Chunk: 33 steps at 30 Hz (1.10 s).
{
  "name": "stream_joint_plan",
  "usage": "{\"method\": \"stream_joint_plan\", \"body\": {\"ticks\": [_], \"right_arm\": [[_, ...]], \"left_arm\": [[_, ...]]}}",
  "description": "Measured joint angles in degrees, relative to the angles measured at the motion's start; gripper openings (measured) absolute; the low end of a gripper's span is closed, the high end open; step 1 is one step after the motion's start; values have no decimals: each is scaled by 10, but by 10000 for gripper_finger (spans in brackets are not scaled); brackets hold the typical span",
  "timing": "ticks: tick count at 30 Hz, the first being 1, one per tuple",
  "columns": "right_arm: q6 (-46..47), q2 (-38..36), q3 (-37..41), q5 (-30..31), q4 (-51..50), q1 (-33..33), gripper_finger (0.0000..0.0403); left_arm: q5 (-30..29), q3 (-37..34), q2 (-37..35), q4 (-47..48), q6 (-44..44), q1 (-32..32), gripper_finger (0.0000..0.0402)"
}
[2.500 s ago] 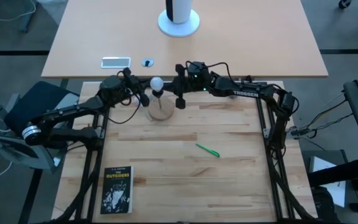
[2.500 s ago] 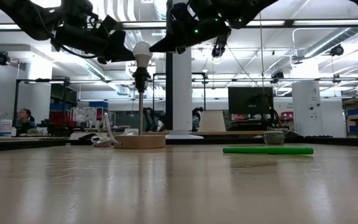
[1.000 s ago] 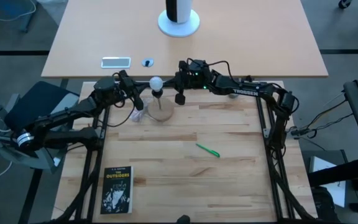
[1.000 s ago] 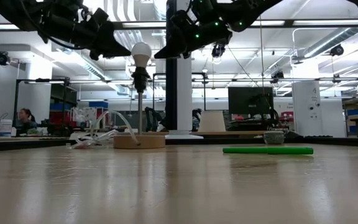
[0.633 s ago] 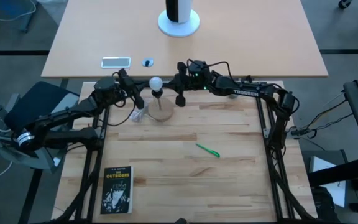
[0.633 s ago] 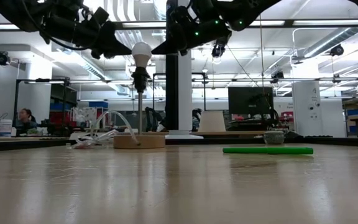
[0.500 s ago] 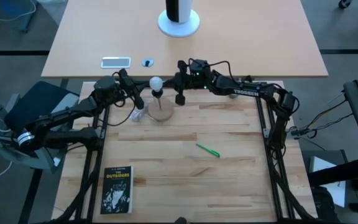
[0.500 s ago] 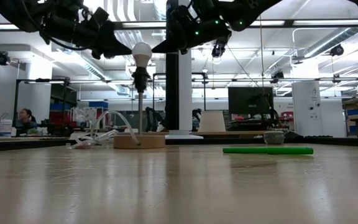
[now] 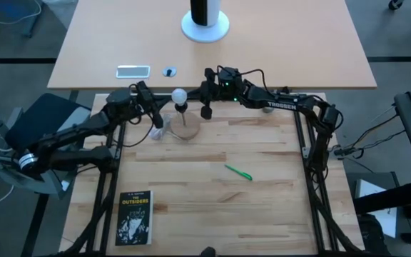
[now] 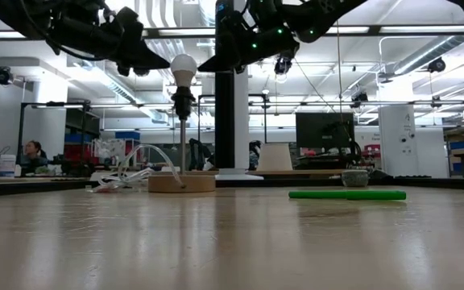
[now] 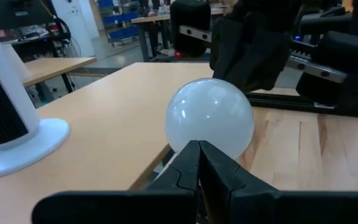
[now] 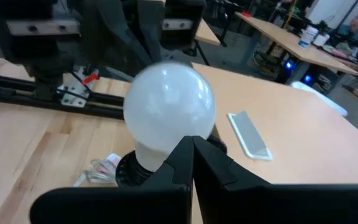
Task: Screw lightbulb
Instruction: Remove the lightbulb from the lamp
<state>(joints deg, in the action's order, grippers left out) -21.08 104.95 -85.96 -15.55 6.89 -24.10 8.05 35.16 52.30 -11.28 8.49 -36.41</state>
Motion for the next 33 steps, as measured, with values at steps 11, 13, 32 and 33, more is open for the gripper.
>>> {"method": "stream_joint_plan", "body": {"ticks": [11, 13, 32, 33], "right_arm": [[-16, -28, 3, 51, -46, 0, 0], [-19, -28, 4, 21, -46, 2, 0], [-3, -8, 6, 29, -10, 4, 0], [-4, -8, 6, 34, -10, 4, 0]], "left_arm": [[-24, 0, -27, -2, 15, 0, 0], [-48, 0, -21, -10, 15, 0, 0], [39, 0, 8, -31, 13, 3, 0], [39, 0, 7, -32, 12, 3, 0]]}}
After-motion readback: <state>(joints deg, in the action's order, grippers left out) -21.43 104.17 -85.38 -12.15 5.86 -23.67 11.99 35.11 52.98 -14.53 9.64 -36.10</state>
